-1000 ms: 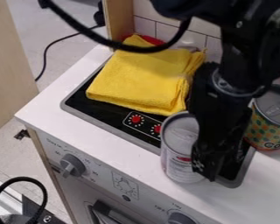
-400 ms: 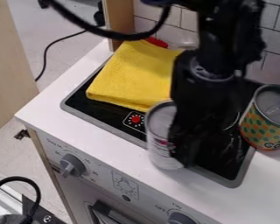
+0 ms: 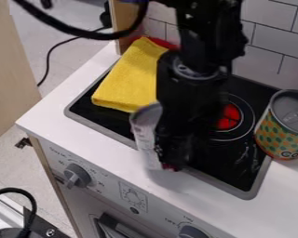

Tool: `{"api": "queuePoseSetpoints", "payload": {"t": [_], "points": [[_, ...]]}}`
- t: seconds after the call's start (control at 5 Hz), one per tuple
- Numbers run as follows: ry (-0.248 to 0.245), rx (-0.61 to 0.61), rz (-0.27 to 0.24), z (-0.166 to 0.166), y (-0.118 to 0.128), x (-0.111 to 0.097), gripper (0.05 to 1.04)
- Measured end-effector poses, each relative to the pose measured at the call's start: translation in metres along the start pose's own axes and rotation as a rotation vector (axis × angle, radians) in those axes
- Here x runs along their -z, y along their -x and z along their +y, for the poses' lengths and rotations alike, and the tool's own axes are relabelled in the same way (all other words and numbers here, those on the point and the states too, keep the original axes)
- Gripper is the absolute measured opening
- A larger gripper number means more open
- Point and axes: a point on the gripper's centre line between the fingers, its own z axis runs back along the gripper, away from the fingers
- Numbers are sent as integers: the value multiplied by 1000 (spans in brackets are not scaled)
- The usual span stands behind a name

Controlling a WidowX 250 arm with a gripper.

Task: Put the silver tin on the left edge side of the burner

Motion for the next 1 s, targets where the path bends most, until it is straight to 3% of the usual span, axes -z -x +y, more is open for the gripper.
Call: {"api": "queuePoseSetpoints", "payload": {"t": [1.0], "points": [[5, 79, 7, 10, -2, 0, 997]]}}
